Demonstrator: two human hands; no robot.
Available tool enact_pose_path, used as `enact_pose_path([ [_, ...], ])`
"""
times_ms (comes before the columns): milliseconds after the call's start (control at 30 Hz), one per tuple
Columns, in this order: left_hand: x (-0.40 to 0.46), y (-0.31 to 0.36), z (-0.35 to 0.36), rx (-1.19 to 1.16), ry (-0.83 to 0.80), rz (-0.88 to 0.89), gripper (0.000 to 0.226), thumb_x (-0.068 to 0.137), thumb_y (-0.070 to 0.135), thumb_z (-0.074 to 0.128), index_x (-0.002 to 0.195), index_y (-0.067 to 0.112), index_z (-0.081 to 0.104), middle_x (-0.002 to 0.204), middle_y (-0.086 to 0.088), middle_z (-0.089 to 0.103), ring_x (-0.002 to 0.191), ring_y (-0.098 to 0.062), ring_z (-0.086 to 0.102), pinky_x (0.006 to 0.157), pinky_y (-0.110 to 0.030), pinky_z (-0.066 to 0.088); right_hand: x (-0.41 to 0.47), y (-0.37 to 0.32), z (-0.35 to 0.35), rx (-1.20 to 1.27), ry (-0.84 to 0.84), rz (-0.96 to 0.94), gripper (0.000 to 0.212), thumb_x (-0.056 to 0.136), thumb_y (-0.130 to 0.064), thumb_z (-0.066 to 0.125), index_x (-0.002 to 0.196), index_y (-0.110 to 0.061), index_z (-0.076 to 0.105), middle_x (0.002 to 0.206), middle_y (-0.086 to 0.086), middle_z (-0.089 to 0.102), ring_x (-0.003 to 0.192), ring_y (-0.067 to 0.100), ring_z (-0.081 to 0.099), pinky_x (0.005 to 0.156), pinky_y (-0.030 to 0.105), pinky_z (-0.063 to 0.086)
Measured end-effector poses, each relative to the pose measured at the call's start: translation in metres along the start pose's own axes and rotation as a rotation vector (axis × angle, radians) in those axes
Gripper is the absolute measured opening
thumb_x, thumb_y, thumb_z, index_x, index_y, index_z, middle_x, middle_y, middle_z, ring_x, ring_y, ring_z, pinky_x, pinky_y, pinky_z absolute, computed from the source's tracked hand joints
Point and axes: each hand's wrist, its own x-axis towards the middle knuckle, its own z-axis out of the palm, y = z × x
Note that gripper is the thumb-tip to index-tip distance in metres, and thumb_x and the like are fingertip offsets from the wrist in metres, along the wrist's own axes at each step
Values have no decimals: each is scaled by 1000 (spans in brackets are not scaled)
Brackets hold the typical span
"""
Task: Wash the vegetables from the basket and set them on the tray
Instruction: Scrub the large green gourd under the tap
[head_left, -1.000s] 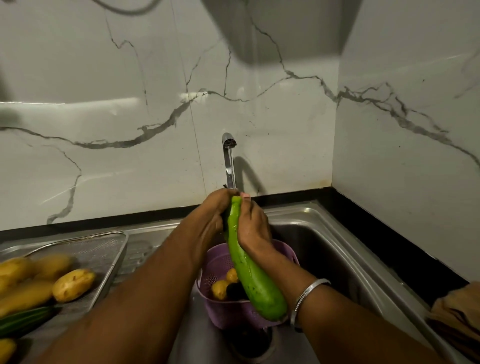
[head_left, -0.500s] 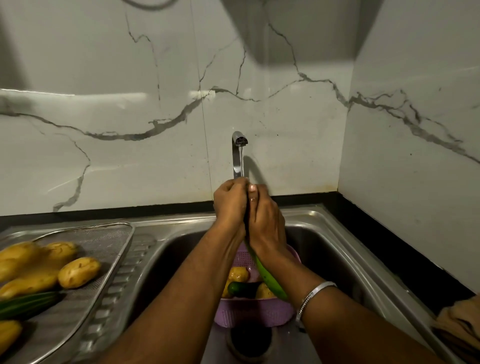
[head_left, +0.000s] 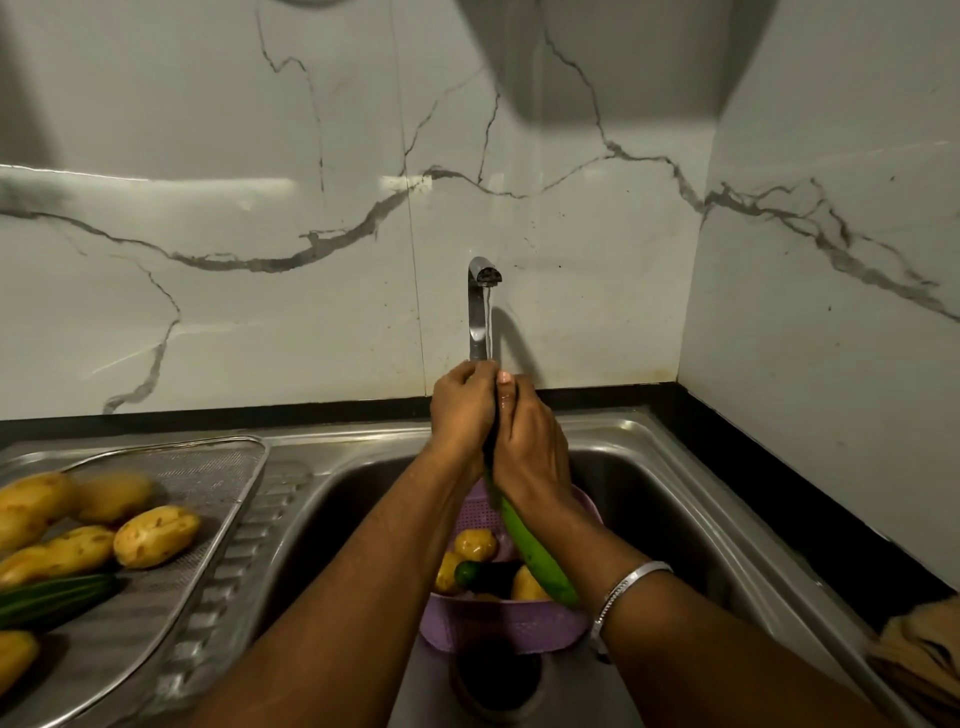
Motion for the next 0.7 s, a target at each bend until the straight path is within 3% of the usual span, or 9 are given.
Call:
enact_pose_path([
  [100,2,-5,-1,-6,55,3,25,99,28,57,91,15,76,88,-8,76,91,-26,73,90,-50,58,-1,1,0,-10,-15,-19,54,104,-57,16,120,-24,56,103,-2,68,93,16,65,79,36,52],
  [233,4,2,-2,-133,75,-87,33,104,33,50,101,12,74,96,-11,75,94,-24,72,77,-33,59,-1,-2,0,-63,-15,-59,57,102,-59,13,124,-23,51,109,1,68,96,19,65,81,37,52],
  [333,3,-2,-5,-155,10,-133,43,105,47,43,105,17,75,101,-10,75,99,-25,71,90,-40,58,3,0,-2,-68,-7,-39,47,107,-53,18,127,-24,50,113,4,68,101,23,65,85,39,51],
  [400,-3,-15,-4,-198,-43,-108,44,105,49,40,109,21,73,105,-9,76,103,-23,70,98,-43,55,9,2,-3,39,28,65,47,108,-50,19,127,-22,53,115,8,68,107,27,64,88,37,48],
  [500,-13,-43,1,-183,-90,16,49,105,51,38,134,19,61,129,-7,67,120,-19,63,110,-43,46,23,4,3,269,91,377,58,108,-51,18,140,-17,53,137,13,61,128,32,56,105,38,41],
  [567,-17,-56,2,-204,-122,47,50,105,48,37,142,20,54,135,-6,63,123,-17,61,109,-38,48,28,6,5,321,83,466,62,108,-53,18,147,-15,49,147,14,54,136,33,50,112,39,36],
  [633,-22,-59,2,-242,-135,-61,53,104,53,34,137,19,58,128,-9,67,115,-19,66,96,-33,55,29,6,2,305,90,456,62,108,-52,18,146,-14,49,146,15,55,134,33,51,109,38,37],
  [700,-27,-58,5,-250,-99,-241,64,102,61,29,123,13,66,116,-15,71,107,-26,69,95,-39,55,29,5,-2,272,118,419,60,109,-51,18,139,-13,52,139,15,59,128,35,55,99,37,40],
])
